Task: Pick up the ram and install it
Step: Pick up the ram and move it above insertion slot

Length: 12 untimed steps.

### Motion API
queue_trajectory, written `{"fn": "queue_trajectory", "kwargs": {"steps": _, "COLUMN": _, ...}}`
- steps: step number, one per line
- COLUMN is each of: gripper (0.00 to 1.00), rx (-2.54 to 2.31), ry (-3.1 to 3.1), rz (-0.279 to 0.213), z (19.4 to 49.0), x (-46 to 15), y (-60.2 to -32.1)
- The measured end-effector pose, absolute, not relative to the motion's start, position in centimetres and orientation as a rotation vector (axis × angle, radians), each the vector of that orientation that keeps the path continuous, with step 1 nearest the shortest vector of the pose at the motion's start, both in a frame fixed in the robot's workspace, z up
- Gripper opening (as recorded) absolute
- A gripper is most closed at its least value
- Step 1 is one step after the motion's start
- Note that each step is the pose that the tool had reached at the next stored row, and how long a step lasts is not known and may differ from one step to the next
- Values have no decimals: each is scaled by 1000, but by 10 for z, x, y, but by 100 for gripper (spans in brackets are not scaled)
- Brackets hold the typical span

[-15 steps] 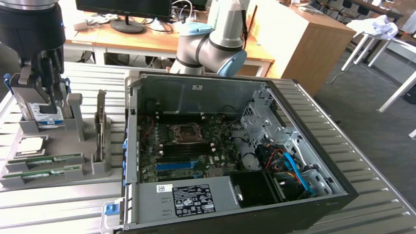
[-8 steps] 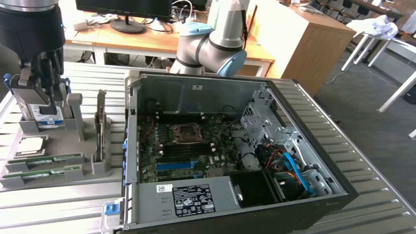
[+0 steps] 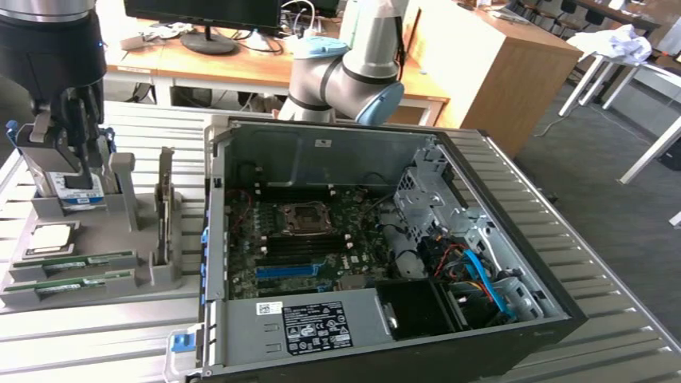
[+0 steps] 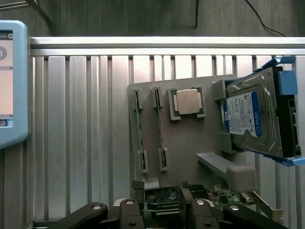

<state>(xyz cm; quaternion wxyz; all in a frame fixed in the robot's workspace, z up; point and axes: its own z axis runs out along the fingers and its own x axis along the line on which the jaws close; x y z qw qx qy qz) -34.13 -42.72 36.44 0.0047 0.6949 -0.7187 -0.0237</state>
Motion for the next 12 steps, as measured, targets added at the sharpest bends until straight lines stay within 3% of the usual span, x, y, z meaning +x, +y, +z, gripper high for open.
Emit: {"fn": "queue_trajectory", "kwargs": {"steps": 12, "gripper": 41, "rx": 2177, "ry": -2251, "rz": -74, "z": 361, "x": -342, "y": -427}}
